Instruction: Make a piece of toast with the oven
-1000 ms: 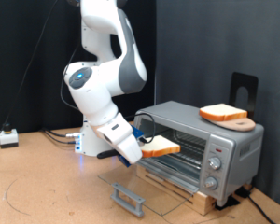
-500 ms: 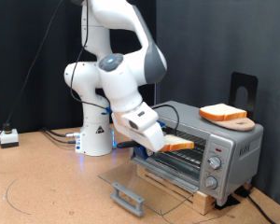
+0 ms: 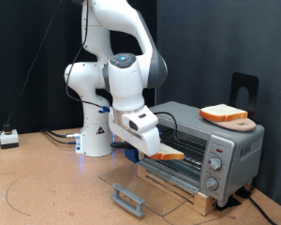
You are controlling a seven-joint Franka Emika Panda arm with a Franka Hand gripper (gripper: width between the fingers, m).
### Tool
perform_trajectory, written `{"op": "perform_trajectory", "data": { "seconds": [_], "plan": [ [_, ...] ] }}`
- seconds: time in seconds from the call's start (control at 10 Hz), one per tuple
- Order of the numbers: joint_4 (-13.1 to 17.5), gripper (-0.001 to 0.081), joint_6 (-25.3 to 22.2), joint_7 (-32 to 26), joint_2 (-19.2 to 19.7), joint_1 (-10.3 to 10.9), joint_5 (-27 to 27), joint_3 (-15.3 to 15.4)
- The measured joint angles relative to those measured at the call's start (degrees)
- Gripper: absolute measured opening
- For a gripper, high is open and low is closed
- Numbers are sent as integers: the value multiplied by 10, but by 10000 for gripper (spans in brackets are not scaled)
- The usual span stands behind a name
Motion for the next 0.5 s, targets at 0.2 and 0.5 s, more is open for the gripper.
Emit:
{"op": "perform_trajectory", "data": {
  "seconds": [0.2,0.5],
  "plan": [
    [1,398,0,0,0,-7,0,-4],
    [5,398,-11,0,0,-11,11,-6]
  ]
}}
